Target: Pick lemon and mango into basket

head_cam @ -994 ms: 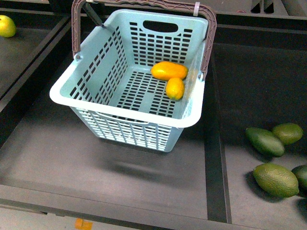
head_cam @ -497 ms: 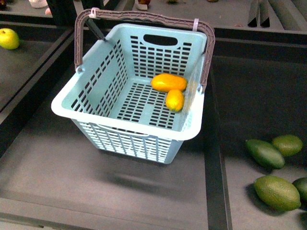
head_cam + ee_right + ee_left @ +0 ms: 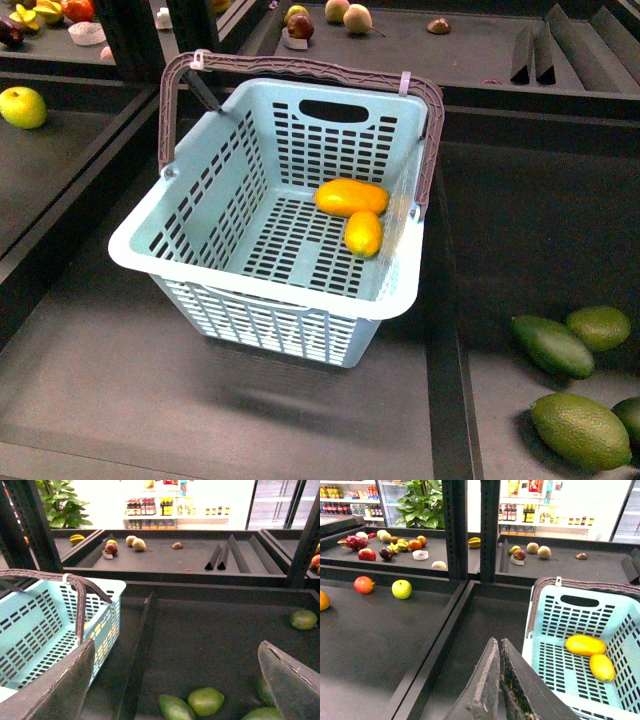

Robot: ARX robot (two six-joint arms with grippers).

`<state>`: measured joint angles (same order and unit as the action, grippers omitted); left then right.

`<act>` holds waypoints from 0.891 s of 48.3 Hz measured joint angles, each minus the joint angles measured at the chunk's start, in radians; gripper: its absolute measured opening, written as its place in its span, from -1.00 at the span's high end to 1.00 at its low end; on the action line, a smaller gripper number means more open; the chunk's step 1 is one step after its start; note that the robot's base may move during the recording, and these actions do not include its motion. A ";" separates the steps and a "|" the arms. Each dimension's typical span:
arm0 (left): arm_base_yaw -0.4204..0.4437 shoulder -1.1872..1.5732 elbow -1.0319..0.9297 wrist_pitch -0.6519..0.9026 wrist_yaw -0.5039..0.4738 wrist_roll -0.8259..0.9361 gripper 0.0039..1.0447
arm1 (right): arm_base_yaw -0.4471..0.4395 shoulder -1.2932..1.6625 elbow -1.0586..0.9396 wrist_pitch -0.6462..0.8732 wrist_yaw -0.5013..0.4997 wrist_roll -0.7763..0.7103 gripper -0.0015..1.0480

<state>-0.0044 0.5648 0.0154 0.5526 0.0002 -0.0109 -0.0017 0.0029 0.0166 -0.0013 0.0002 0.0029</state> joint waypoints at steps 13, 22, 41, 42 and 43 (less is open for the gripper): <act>0.000 -0.169 0.000 -0.158 0.000 0.000 0.94 | 0.000 0.000 0.000 0.000 0.000 0.000 -0.83; 0.000 -0.256 0.000 -0.243 0.000 0.000 0.94 | 0.000 0.000 0.000 0.000 0.000 0.000 -0.83; 0.000 -0.406 0.000 -0.394 -0.001 0.000 0.94 | 0.000 0.000 0.000 0.000 0.000 0.000 -0.83; 0.000 -0.443 0.000 -0.451 -0.001 0.000 0.94 | 0.000 0.000 0.000 0.000 0.000 0.000 -0.83; 0.000 -0.475 0.000 -0.494 0.000 0.000 0.94 | 0.000 0.000 0.000 0.000 0.000 0.000 -0.83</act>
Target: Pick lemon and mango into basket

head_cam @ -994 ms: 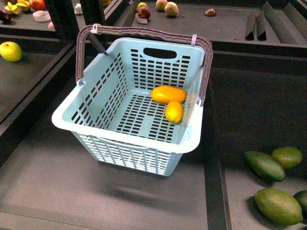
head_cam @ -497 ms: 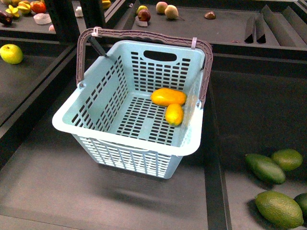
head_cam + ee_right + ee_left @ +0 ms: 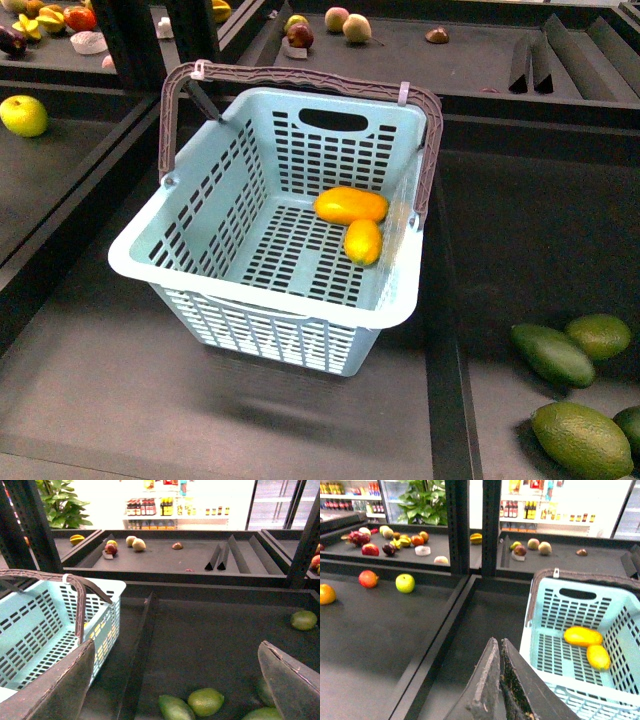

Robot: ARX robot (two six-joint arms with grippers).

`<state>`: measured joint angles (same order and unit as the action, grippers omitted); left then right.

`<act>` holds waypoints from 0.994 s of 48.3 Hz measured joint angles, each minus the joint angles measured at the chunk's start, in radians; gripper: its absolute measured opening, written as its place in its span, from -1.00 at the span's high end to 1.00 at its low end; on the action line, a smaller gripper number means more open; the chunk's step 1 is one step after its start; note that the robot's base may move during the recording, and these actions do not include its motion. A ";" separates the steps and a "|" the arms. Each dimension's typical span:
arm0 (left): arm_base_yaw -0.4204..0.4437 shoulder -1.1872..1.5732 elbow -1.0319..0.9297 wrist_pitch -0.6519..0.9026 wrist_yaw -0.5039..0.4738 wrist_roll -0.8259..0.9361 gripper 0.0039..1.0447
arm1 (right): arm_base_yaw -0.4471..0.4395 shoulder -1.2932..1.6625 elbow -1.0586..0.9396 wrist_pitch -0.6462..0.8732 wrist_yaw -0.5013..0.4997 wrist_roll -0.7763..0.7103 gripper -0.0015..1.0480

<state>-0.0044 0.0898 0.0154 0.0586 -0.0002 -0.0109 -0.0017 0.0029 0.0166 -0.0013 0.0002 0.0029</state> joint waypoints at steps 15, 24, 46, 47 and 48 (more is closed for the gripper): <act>0.000 -0.084 0.000 -0.055 0.000 0.000 0.94 | 0.000 0.000 0.000 0.000 0.000 0.000 -0.83; 0.000 -0.084 0.000 -0.056 0.000 0.000 0.94 | 0.000 0.000 0.000 0.000 0.000 0.000 -0.83; 0.000 -0.084 0.000 -0.056 0.000 0.000 0.26 | 0.000 0.000 0.000 0.000 0.000 0.000 -0.83; 0.000 -0.084 0.000 -0.056 0.000 0.000 0.16 | 0.000 0.000 0.000 0.000 0.000 0.000 -0.83; 0.000 -0.084 0.000 -0.056 0.000 0.000 0.06 | 0.000 0.000 0.000 0.000 0.000 0.000 -0.83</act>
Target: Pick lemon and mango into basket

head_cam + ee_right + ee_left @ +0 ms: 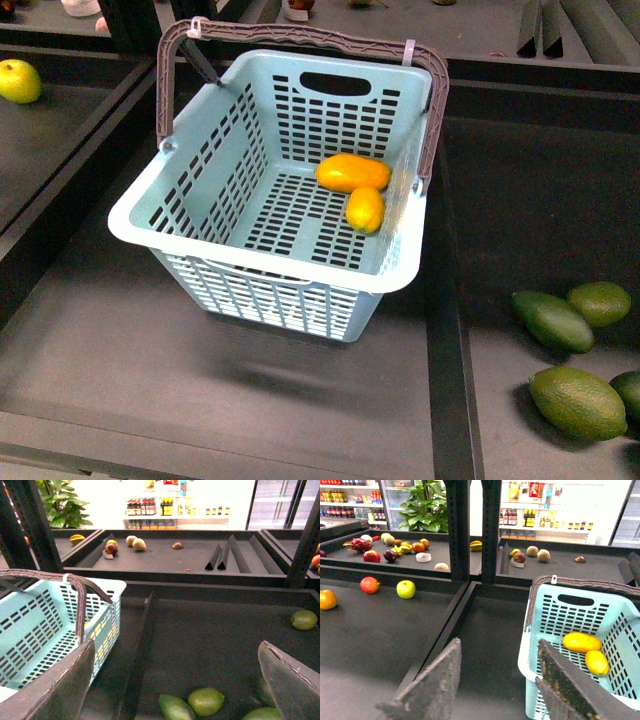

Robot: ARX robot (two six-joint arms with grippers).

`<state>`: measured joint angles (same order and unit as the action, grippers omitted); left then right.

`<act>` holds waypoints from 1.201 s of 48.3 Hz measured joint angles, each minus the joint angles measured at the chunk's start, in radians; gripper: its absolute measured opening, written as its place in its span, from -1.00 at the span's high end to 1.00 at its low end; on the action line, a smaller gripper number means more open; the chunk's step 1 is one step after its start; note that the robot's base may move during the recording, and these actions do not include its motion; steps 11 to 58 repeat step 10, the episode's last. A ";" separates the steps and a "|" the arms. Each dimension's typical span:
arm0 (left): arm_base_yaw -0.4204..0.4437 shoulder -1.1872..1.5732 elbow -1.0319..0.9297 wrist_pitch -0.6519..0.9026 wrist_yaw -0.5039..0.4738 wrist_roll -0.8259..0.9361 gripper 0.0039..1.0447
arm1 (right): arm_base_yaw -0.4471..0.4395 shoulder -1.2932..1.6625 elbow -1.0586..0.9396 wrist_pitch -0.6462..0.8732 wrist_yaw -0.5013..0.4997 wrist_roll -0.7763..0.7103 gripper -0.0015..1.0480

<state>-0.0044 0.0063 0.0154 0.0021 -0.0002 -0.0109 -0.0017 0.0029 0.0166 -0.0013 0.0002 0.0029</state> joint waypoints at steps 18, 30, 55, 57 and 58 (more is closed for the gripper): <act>0.000 0.000 0.000 0.000 0.000 0.000 -0.76 | 0.000 0.000 0.000 0.000 0.000 0.000 -0.83; 0.000 0.000 0.000 0.000 0.000 0.000 -0.76 | 0.000 0.000 0.000 0.000 0.000 0.000 -0.83; 0.000 0.000 0.000 0.000 0.000 0.000 -0.76 | 0.000 0.000 0.000 0.000 0.000 0.000 -0.83; 0.000 0.000 0.000 0.000 0.000 0.000 -0.76 | 0.000 0.000 0.000 0.000 0.000 0.000 -0.83; 0.000 0.000 0.000 0.000 0.000 0.000 -0.76 | 0.000 0.000 0.000 0.000 0.000 0.000 -0.83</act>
